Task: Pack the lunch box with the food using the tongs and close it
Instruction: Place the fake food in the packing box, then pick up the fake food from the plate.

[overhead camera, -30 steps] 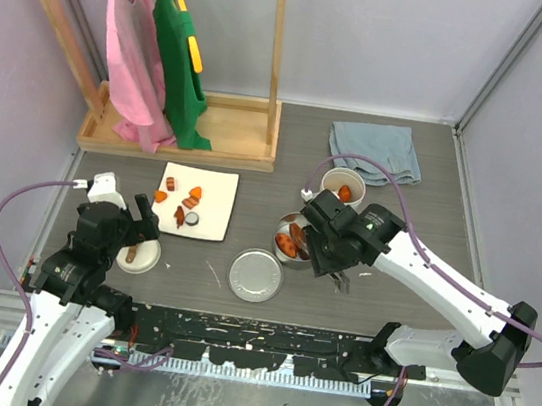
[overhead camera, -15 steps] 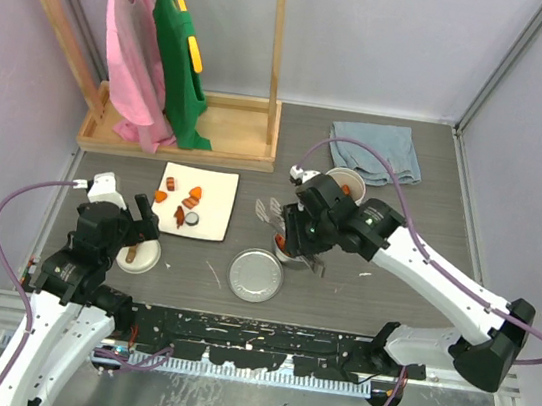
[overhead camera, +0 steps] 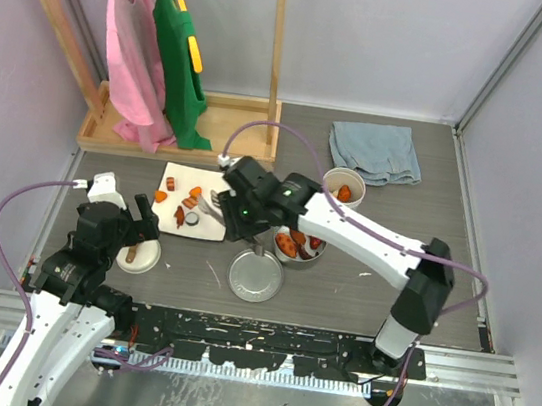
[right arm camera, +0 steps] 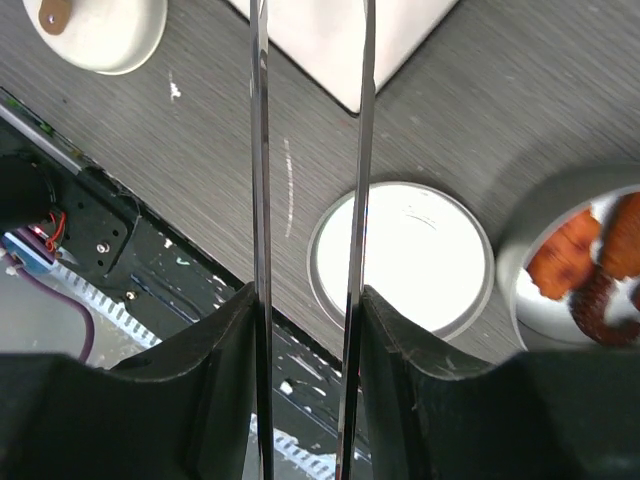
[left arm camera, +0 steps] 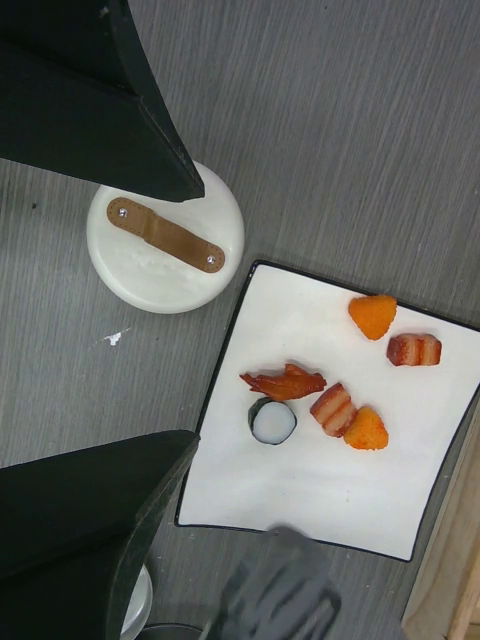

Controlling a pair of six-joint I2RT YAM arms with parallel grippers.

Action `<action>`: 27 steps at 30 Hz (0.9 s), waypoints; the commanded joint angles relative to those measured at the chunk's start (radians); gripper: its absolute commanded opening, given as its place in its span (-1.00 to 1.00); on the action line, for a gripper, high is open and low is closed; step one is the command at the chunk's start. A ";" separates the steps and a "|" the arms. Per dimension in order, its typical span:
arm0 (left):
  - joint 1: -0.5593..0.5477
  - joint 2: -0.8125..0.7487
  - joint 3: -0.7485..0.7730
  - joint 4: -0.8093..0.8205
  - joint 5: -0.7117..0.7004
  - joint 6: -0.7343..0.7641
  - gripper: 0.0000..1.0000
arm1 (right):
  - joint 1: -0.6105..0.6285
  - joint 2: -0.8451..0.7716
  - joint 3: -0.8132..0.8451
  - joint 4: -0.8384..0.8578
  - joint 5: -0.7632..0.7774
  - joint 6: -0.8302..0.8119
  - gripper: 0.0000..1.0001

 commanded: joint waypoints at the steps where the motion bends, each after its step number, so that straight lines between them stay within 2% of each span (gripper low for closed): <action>1: 0.006 -0.001 0.016 0.025 -0.014 -0.006 0.96 | 0.051 0.096 0.120 0.014 0.019 -0.024 -0.09; 8: 0.006 -0.007 0.014 0.026 -0.014 -0.006 0.96 | 0.093 0.230 0.242 0.011 -0.002 -0.036 -0.09; 27: 0.006 -0.009 0.014 0.025 -0.011 -0.006 0.96 | 0.098 0.380 0.403 -0.053 0.028 -0.104 -0.10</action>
